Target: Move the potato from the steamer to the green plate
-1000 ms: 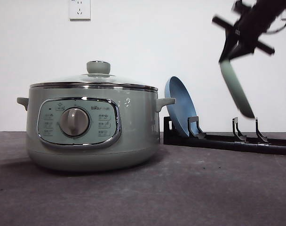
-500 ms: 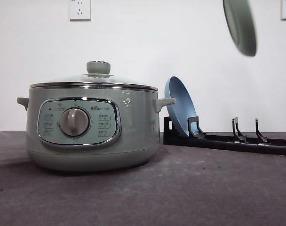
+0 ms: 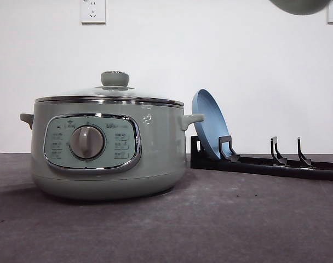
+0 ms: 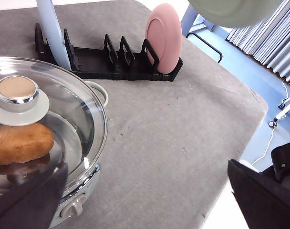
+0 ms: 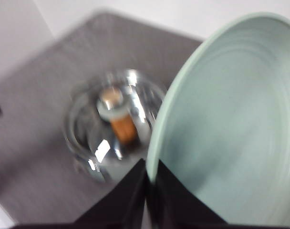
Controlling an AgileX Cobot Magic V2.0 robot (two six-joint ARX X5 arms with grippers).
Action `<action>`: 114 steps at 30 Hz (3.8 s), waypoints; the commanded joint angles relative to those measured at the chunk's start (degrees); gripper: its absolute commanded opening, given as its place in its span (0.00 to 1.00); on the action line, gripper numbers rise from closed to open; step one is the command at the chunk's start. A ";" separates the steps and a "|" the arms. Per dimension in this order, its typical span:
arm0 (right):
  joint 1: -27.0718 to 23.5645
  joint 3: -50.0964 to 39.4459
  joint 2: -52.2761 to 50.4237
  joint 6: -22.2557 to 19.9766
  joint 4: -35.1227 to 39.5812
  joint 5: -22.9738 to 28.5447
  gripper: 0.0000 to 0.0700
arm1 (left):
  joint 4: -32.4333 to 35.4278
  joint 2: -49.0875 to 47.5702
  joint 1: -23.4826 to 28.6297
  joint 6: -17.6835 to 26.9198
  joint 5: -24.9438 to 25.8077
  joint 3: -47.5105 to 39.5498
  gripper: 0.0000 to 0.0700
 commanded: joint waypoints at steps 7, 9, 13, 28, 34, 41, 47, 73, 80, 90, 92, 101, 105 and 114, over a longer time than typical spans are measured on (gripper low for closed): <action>10.91 -5.61 -4.20 -2.73 -2.36 9.00 0.00 | 0.26 0.82 -0.22 1.02 0.31 1.38 1.00; 13.55 -8.97 -5.53 -2.56 -2.49 11.33 0.00 | 0.24 0.82 -0.22 0.87 0.31 1.38 1.00; 19.51 -16.91 -7.86 0.00 -2.73 17.27 0.00 | -0.22 0.82 -0.22 0.81 0.33 1.38 1.00; 37.54 -44.67 -8.16 12.11 9.83 29.24 0.00 | -1.36 0.82 -0.22 0.89 0.31 1.38 1.00; 41.30 -50.89 -4.46 14.07 15.59 29.95 0.00 | -1.36 0.82 -0.22 0.87 0.31 1.38 1.00; 44.18 -52.96 3.47 14.66 17.23 33.14 0.00 | -1.36 0.82 -0.22 0.87 0.33 1.38 1.00; 45.61 -53.00 10.35 14.64 17.93 33.54 0.00 | -1.37 0.80 -0.22 0.87 0.33 1.38 1.00; 47.05 -58.38 15.99 17.42 25.30 36.63 0.58 | -1.42 0.73 -0.22 0.87 0.31 1.38 1.00; 46.89 -55.26 8.94 18.35 20.47 36.06 0.71 | -1.42 0.73 -0.22 0.87 0.31 1.38 1.00; 37.81 -52.82 -9.09 15.96 20.42 21.01 0.71 | -2.01 0.73 -0.22 0.85 0.33 1.39 1.00; 34.46 -52.82 -12.60 15.11 20.52 18.67 0.71 | -2.52 0.75 -0.22 0.87 0.33 1.38 1.00; 20.08 -52.82 -25.49 12.05 22.52 10.53 0.72 | -3.97 0.75 -0.22 0.87 0.31 1.38 1.00; 14.93 -52.82 -29.95 12.83 23.25 4.41 0.72 | -4.92 0.75 -0.22 0.89 0.12 1.38 1.00; 10.62 -52.82 -36.44 18.87 22.80 -3.23 0.85 | -8.29 2.04 -0.25 0.08 -8.87 4.37 1.00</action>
